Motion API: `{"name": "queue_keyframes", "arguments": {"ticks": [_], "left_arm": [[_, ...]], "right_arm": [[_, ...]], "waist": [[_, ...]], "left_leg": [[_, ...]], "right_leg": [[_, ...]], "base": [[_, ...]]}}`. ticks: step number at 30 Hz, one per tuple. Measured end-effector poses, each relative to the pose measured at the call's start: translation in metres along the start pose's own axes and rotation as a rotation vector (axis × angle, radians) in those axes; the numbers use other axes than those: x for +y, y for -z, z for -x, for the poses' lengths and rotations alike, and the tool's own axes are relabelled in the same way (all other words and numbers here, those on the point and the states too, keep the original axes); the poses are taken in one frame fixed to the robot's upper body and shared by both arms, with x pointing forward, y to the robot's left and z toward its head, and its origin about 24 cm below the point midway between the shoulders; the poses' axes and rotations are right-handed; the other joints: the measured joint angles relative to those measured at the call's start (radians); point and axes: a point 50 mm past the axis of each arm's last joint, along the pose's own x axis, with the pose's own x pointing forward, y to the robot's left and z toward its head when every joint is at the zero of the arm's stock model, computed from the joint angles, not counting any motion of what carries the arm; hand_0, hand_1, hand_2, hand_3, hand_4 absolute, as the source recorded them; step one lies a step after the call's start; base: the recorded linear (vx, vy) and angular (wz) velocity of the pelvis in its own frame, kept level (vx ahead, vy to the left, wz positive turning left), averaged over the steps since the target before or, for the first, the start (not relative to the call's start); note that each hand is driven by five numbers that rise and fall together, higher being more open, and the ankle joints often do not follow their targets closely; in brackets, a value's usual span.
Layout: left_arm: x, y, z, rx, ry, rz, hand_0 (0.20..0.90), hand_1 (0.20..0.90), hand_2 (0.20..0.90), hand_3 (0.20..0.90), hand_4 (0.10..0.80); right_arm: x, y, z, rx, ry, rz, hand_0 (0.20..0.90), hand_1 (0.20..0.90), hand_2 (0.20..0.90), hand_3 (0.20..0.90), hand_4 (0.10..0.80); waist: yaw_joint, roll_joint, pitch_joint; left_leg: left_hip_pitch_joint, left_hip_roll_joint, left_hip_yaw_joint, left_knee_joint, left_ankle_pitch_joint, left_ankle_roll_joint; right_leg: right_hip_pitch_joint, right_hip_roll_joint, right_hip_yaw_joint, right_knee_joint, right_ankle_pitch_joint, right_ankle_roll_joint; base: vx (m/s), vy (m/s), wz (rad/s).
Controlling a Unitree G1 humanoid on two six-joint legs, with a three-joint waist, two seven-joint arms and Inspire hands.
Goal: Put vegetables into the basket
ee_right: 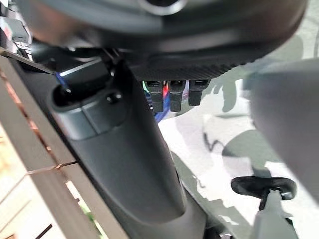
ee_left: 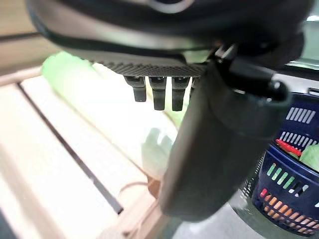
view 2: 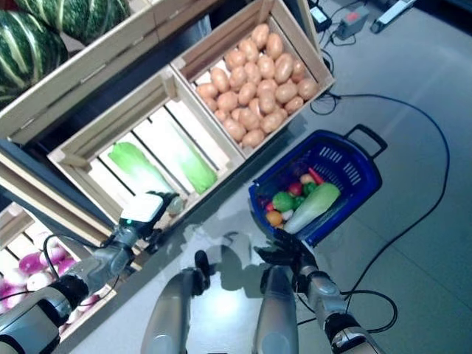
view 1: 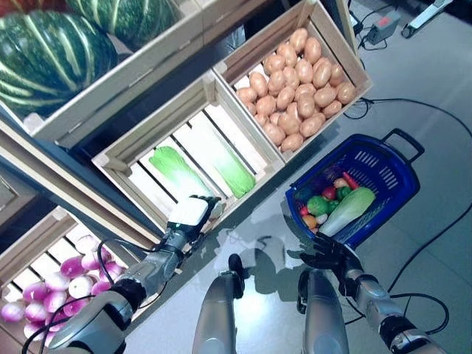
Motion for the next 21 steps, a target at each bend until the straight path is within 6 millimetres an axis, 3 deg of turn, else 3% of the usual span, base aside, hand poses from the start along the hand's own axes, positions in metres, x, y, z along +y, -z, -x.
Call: {"name": "queue_keyframes", "arguments": {"ticks": [4,11,21], "left_arm": [[0.020,0.013,-0.008,-0.008,-0.057,-0.136,0.900,0.900,0.900,0.900,0.800],[0.046,0.030,-0.011,-0.069,-0.090,-0.369,0.900,0.900,0.900,0.900,0.800],[0.059,0.036,-0.018,-0.099,-0.015,-0.524,0.900,0.900,0.900,0.900,0.800]], "right_arm": [[-0.006,-0.011,-0.001,-0.029,0.009,0.015,0.900,0.900,0.900,0.900,0.800],[-0.020,-0.023,0.001,-0.057,0.032,0.047,0.900,0.900,0.900,0.900,0.800],[-0.027,-0.028,0.002,-0.063,0.044,0.064,0.900,0.900,0.900,0.900,0.800]], "waist": [[-0.021,-0.019,0.019],[-0.046,-0.005,0.040],[-0.054,0.007,0.046]], "left_leg": [[-0.072,0.001,-0.015,0.087,-0.026,-0.001],[-0.122,0.006,-0.033,0.164,-0.047,-0.009],[-0.142,0.010,-0.028,0.190,-0.049,-0.011]], "right_leg": [[-0.066,-0.002,0.017,0.093,-0.033,-0.004],[-0.104,-0.005,0.018,0.165,-0.058,-0.013],[-0.135,-0.010,0.029,0.202,-0.067,-0.024]], "base": [[-0.015,0.027,0.07],[-0.002,0.010,0.02],[-0.010,0.043,-0.01]]}}
